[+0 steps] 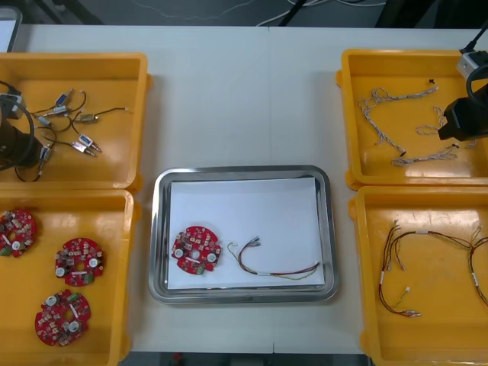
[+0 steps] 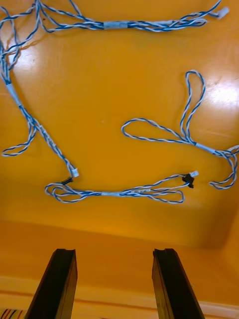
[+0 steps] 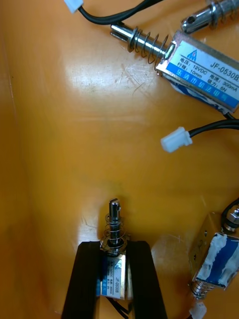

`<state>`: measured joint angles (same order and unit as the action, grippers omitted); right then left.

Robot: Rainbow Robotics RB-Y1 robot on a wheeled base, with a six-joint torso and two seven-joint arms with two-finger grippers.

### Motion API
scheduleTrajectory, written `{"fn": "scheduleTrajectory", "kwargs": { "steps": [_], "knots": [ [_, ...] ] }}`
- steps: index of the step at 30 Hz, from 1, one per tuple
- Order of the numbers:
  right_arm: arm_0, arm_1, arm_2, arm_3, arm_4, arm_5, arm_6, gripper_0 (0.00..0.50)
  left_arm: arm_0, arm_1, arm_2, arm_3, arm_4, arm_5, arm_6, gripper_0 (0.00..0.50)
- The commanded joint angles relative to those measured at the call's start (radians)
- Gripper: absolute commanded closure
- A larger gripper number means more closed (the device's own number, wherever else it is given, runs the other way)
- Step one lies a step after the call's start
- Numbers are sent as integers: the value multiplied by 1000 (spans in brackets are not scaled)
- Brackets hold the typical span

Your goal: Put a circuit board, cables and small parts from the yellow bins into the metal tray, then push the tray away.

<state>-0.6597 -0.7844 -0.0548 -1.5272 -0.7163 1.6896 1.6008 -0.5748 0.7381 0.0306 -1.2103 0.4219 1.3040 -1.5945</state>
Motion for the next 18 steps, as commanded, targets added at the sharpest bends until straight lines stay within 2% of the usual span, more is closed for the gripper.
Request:
{"fn": "scheduleTrajectory", "kwargs": {
  "steps": [1,8,15,18],
  "knots": [
    [-51,-38,36,51,18,-61,53,58,-4,-11,-12,-6,-11,-9,-79,500],
    [-97,-30,44,197,21,-110,33,60,-4,-11,-1,-41,9,34,-75,500],
    [-109,-16,66,231,49,-126,39,58,-4,-8,43,-112,28,121,-75,500],
    [-110,-12,107,254,57,-151,44,60,-4,0,74,-140,64,169,-75,500]
  ]
}}
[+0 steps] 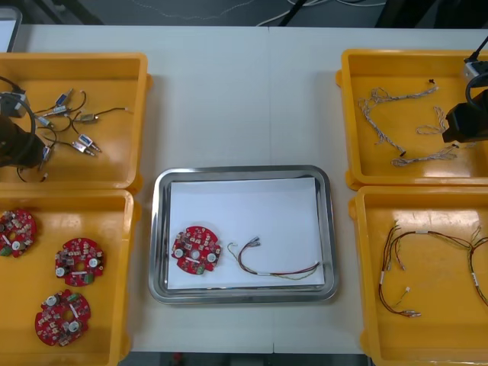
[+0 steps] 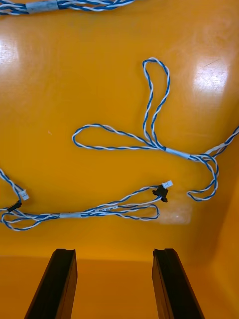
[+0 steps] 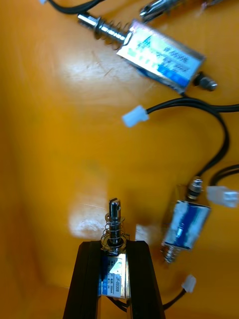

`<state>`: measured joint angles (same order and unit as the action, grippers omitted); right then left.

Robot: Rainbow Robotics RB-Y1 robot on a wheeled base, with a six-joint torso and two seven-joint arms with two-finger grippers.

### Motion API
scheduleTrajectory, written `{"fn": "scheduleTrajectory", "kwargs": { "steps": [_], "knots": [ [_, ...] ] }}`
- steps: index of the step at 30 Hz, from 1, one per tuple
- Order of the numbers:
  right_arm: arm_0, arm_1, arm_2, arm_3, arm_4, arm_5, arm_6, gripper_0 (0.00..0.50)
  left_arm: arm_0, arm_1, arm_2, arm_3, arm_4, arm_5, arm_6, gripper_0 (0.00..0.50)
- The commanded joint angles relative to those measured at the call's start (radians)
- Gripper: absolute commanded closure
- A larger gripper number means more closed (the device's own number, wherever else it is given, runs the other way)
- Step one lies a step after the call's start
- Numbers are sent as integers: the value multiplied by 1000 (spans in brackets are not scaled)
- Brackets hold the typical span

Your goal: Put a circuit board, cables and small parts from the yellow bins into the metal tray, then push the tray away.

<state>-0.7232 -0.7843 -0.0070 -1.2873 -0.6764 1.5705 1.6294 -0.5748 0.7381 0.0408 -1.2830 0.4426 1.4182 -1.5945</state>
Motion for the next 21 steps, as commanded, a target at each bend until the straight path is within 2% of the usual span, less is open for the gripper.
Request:
{"fn": "scheduleTrajectory", "kwargs": {
  "steps": [1,5,12,17,21],
  "knots": [
    [-45,-7,76,22,12,-41,21,60,-4,3,76,-82,54,74,-73,500],
    [-45,-1,134,26,-6,-43,53,58,-5,4,110,-139,68,157,-68,500],
    [-41,8,151,75,-31,-46,214,58,-11,7,168,-219,125,275,-47,500],
    [-42,17,151,120,-41,-87,297,60,-16,7,182,-279,143,349,-21,500],
    [-41,31,159,143,-43,-136,305,60,-16,6,191,-326,160,404,5,500]
  ]
}}
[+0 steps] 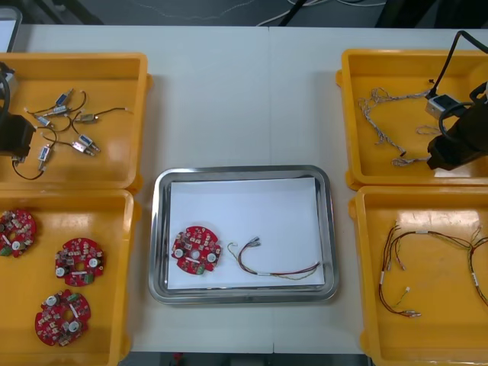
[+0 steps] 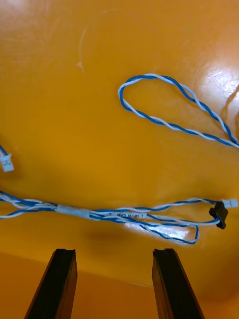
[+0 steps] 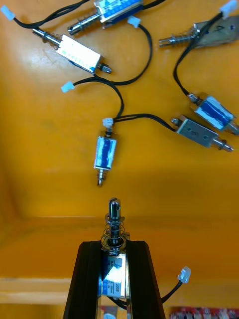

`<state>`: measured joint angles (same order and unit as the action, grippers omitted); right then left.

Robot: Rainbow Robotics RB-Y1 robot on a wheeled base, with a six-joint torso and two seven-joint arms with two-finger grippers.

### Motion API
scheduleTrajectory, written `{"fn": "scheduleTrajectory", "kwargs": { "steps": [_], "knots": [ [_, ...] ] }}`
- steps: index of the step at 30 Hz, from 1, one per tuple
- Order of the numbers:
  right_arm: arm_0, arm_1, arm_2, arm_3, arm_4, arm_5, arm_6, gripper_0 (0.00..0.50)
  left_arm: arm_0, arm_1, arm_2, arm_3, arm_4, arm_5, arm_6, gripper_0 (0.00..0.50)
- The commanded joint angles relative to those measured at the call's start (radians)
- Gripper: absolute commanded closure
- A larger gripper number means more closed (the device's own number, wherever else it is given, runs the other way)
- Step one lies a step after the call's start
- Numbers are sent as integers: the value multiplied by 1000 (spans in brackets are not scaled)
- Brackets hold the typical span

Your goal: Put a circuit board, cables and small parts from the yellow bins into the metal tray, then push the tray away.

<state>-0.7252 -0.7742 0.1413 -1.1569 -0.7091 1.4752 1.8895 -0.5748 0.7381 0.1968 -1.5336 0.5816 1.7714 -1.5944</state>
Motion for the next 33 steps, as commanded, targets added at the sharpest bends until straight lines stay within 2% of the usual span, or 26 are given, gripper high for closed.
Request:
{"fn": "scheduleTrajectory", "kwargs": {
  "steps": [1,5,8,12,15,21,22,23,24,25,27,33],
  "knots": [
    [-39,26,17,14,-10,-50,40,60,-16,7,35,-94,26,69,27,500],
    [-39,38,23,14,-10,-67,39,60,-14,1,27,-174,46,148,91,500],
    [-39,46,23,14,-10,-67,43,59,-5,-11,18,-235,63,148,139,500],
    [-39,49,32,14,-12,-69,39,58,18,-34,15,-298,127,148,209,500],
    [-39,49,49,14,-12,-76,39,88,32,-51,4,-353,170,148,269,500],
    [-36,49,72,14,-16,-96,42,103,50,-72,-63,-451,172,148,378,500],
    [-36,50,72,13,-20,-96,39,131,55,-75,-80,-471,167,148,401,500],
    [-36,50,72,14,-20,-96,37,215,58,-82,-100,-490,161,148,421,500],
    [-34,49,70,14,-20,-96,37,238,58,-82,-105,-493,161,148,427,500],
    [-34,49,70,14,-21,-96,39,407,61,-91,-131,-516,161,148,459,500],
    [-34,49,70,14,-23,-96,37,498,61,-95,-158,-537,161,148,498,500],
    [-36,49,57,14,-29,-95,42,500,59,-114,-261,-591,146,148,614,500]
  ]
}}
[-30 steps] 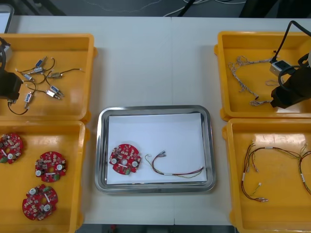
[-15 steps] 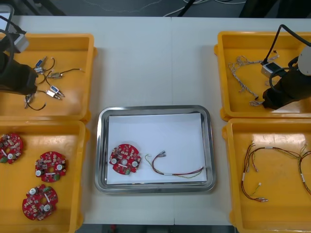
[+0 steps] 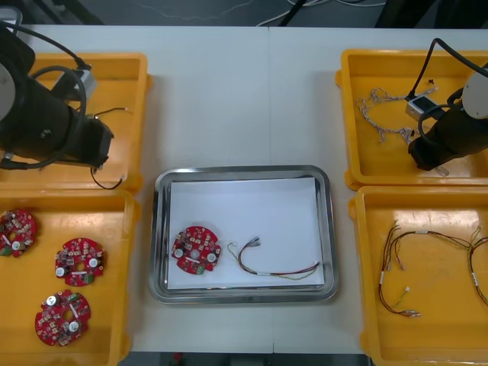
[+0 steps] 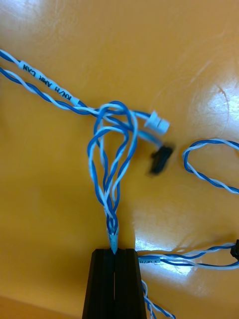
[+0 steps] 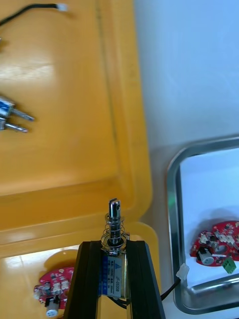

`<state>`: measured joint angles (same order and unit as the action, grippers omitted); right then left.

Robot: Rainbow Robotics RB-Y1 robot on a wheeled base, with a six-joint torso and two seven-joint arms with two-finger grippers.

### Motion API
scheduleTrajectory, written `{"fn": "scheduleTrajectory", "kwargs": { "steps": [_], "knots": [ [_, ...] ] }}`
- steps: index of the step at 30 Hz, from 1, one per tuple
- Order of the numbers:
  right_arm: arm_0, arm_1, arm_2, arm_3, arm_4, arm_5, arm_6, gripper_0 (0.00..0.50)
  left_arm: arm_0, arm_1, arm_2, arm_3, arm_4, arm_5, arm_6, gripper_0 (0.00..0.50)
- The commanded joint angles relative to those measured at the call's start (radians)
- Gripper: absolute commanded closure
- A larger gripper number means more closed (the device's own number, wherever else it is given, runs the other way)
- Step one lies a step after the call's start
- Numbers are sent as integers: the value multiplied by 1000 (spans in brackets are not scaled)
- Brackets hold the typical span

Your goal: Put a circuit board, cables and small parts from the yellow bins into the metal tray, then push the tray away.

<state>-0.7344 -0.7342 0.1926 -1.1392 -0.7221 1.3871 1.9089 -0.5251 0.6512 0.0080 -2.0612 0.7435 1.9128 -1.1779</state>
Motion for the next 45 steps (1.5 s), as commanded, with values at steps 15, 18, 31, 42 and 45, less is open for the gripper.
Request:
{"fn": "scheduleTrajectory", "kwargs": {
  "steps": [15,18,31,42,45],
  "knots": [
    [-62,-39,-99,-83,-16,43,39,500,10,-59,-302,-85,-145,-43,343,500],
    [-85,-37,-102,-82,-7,33,32,500,8,-59,-333,-85,-151,-72,360,500],
    [-128,-34,-102,22,6,-65,10,500,8,-44,-462,-63,-181,-212,417,500],
    [-175,-33,-102,118,12,-65,10,500,8,-27,-554,-25,-219,-287,449,500],
    [-175,-33,-102,116,12,-65,10,486,10,-18,-571,-2,-227,-322,448,500]
  ]
}}
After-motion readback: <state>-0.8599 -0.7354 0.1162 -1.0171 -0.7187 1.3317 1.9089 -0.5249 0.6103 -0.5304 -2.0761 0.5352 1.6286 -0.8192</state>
